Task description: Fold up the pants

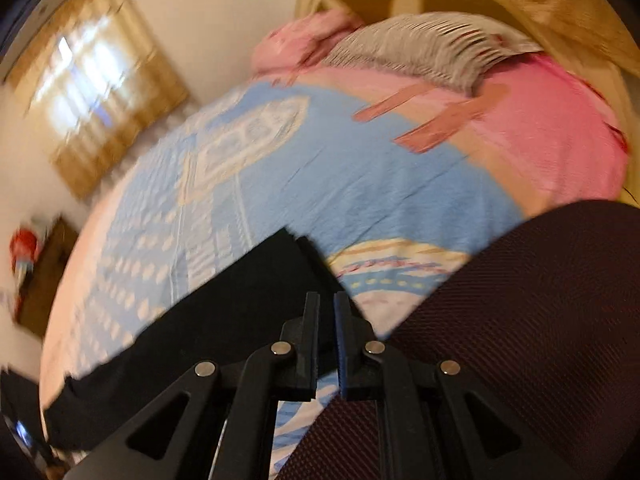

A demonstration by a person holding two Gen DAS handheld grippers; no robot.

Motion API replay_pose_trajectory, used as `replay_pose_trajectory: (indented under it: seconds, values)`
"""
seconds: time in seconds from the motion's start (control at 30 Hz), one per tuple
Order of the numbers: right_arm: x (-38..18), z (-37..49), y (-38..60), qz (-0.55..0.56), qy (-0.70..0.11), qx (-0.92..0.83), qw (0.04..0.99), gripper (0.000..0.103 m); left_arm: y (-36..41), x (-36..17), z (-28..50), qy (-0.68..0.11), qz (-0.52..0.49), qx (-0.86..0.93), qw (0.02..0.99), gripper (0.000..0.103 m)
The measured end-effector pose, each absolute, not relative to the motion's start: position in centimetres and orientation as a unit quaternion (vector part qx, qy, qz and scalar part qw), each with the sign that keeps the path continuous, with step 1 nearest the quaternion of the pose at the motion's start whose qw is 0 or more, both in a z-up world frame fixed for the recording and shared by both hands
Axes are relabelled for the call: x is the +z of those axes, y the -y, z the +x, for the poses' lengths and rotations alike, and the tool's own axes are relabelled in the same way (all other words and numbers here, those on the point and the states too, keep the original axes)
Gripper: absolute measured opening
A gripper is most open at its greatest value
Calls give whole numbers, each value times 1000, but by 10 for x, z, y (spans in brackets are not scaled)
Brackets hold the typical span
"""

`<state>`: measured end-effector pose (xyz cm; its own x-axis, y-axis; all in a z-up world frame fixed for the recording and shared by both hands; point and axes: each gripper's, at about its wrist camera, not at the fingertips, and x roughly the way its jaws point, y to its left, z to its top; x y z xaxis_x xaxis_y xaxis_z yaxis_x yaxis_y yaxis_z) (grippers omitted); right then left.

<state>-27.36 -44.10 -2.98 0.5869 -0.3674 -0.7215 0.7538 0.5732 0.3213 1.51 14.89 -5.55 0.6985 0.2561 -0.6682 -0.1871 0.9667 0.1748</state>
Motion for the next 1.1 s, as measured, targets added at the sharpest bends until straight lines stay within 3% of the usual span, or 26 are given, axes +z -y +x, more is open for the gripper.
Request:
replay_pose_trajectory:
  seconds: [0.1,0.3,0.33,0.37,0.43,0.53,0.7,0.8,0.9,0.97,1.1]
  values:
    - [-48,-254,443,303,-345,-322,828,7,-149,-56,15,-370,46,120,920,103]
    - [-62,-251,441,291,-347,-321,832,12,-150,-57,14,-371,46,121,920,103]
    - [-61,-252,442,289,-344,-321,834,19,-150,-57,14,-371,47,121,919,103]
    - [-61,-253,443,289,-341,-320,836,34,-150,-57,13,-371,47,122,919,103]
    - [-61,-254,446,287,-339,-322,836,46,-150,-57,13,-371,47,122,919,103]
    - [-63,-251,449,281,-344,-321,837,46,-150,-57,13,-371,47,122,919,103]
    - [-73,-241,449,270,-363,-313,835,41,-151,-56,12,-370,48,122,920,103]
    - [-77,-236,446,243,-374,-322,835,16,-151,-56,12,-369,48,122,920,103]
    - [-77,-239,446,244,-376,-316,836,13,-151,-56,12,-369,48,123,920,103]
    - [-77,-240,446,244,-377,-314,836,5,-151,-56,12,-369,48,122,920,103]
    - [-74,-240,445,243,-383,-314,834,4,-151,-56,12,-370,48,122,920,103]
